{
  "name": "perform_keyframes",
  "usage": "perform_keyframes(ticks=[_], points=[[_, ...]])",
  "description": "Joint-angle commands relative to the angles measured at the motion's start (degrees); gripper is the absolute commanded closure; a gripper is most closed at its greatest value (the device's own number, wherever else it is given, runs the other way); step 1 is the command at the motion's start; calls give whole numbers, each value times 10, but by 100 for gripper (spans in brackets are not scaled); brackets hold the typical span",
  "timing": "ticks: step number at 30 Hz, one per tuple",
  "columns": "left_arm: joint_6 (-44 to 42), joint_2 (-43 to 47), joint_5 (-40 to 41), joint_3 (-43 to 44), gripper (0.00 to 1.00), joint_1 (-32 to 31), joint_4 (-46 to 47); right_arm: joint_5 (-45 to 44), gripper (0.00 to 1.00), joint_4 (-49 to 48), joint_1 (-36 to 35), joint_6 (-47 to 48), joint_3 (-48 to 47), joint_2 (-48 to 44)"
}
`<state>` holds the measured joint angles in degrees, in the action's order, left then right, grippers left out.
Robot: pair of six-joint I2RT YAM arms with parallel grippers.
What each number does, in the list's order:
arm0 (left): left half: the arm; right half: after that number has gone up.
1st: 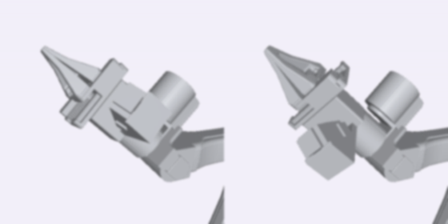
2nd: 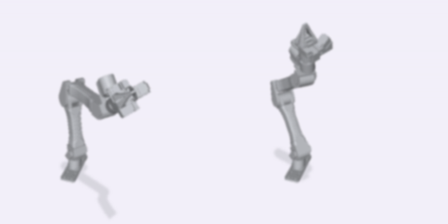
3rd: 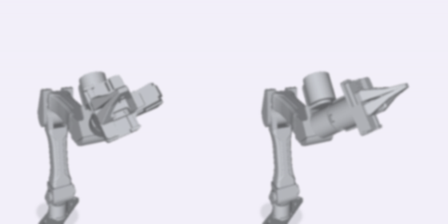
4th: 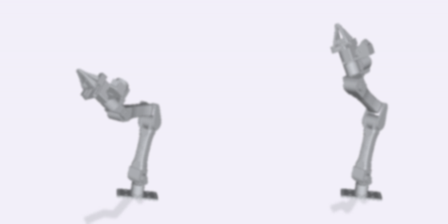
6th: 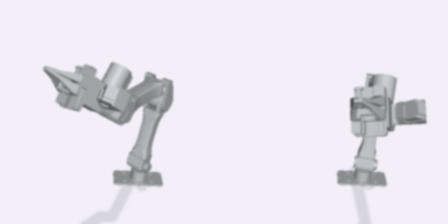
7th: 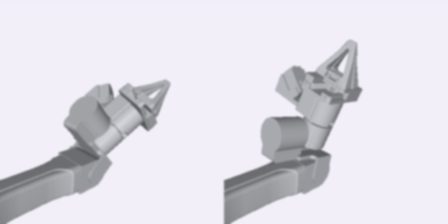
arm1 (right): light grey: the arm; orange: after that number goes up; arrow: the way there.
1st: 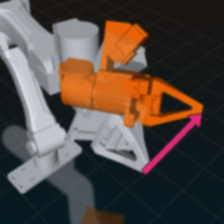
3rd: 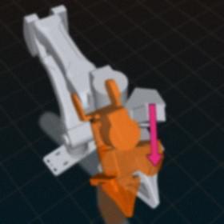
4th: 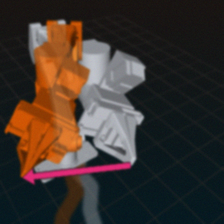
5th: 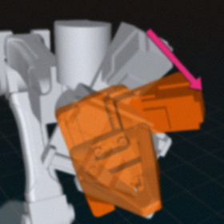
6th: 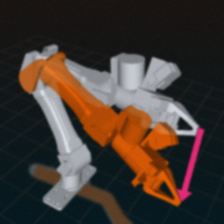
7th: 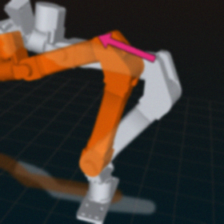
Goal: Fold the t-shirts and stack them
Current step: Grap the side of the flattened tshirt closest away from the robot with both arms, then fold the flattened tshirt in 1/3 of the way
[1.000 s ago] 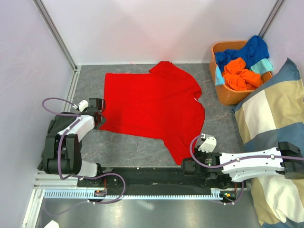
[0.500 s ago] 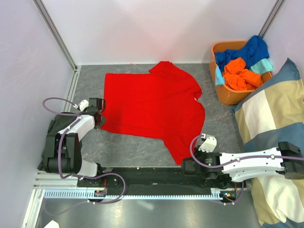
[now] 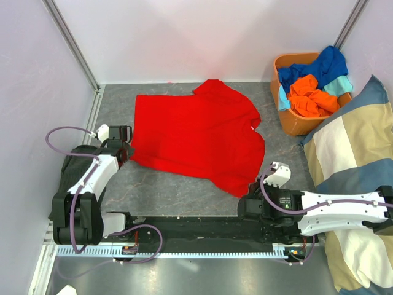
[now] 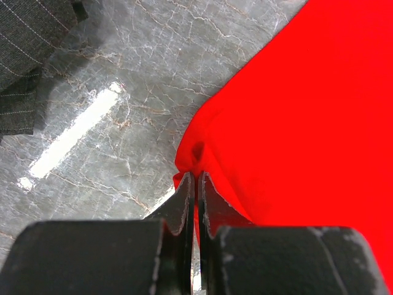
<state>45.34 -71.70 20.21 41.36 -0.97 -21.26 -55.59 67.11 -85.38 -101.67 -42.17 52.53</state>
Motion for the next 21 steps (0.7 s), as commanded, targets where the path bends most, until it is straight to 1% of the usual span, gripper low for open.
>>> perform_keyframes(ticks=[1, 5, 8, 9, 10, 11, 12, 13, 14, 16, 17, 18, 21], points=[[-17, 8, -6, 0, 98, 3, -8, -88, 100, 28, 19, 42, -54, 7], [-17, 1, -8, 7, 98, 3, -6, -113, 100, 24, 46, 85, -88, 34], [-16, -4, -9, 13, 98, 3, -4, -127, 100, 9, 79, 131, -109, 46], [-16, -5, -9, 13, 98, 3, -3, -125, 100, -1, 103, 150, -117, 49], [-16, -5, -10, 17, 98, 3, -3, -122, 100, -34, 118, 178, -121, 47], [-17, -7, -10, 20, 98, 3, -2, -116, 100, -57, 132, 230, -122, 46], [-17, -8, -10, 21, 98, 3, 0, -103, 100, -79, 161, 261, -122, 46], [-17, -10, -8, 26, 98, 3, 0, -95, 100, -121, 175, 285, -122, 45], [-17, -11, -8, 29, 98, 3, 0, -87, 100, -142, 188, 334, -122, 46], [-18, -14, -8, 37, 98, 3, 0, -61, 100, -191, 227, 373, -125, 52], [-17, -14, -8, 40, 98, 3, 1, -53, 100, -204, 241, 412, -128, 62], [-17, -17, -10, 45, 98, 3, 1, -34, 100, -217, 267, 427, -133, 68], [-17, -26, -11, 58, 98, 3, 2, -3, 100, -279, 313, 486, -139, 94]])
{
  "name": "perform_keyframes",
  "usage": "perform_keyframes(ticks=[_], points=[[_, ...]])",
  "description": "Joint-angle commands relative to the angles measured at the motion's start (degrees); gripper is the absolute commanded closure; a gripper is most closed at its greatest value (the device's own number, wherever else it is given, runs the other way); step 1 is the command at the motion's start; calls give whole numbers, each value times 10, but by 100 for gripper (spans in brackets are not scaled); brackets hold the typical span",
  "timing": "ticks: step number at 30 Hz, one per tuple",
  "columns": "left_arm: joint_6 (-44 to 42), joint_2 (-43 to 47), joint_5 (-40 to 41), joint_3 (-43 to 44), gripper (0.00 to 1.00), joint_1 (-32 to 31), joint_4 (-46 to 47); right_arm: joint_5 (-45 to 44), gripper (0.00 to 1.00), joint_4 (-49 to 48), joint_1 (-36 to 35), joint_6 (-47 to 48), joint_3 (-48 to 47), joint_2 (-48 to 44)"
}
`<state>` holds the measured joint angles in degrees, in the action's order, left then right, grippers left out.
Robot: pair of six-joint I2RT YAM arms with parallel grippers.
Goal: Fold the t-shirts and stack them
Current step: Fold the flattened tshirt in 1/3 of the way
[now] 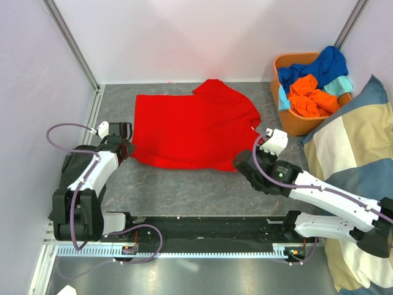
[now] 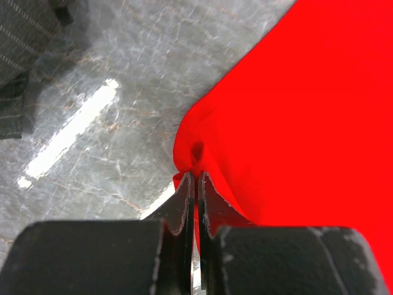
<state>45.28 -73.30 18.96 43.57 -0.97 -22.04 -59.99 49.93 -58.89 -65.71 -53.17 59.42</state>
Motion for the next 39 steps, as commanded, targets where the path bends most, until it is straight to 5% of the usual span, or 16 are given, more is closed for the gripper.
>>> perform_keyframes(ticks=[1, 17, 39], points=[[-16, -11, 0, 41, 98, 3, 10, 60, 100, -119, 60, 138, -29, 32], [-10, -96, -3, 101, 98, 4, 32, 158, 100, -263, 233, 281, -74, 155], [-8, -185, 15, 166, 98, 31, 44, 209, 100, -311, 323, 328, -119, 245]])
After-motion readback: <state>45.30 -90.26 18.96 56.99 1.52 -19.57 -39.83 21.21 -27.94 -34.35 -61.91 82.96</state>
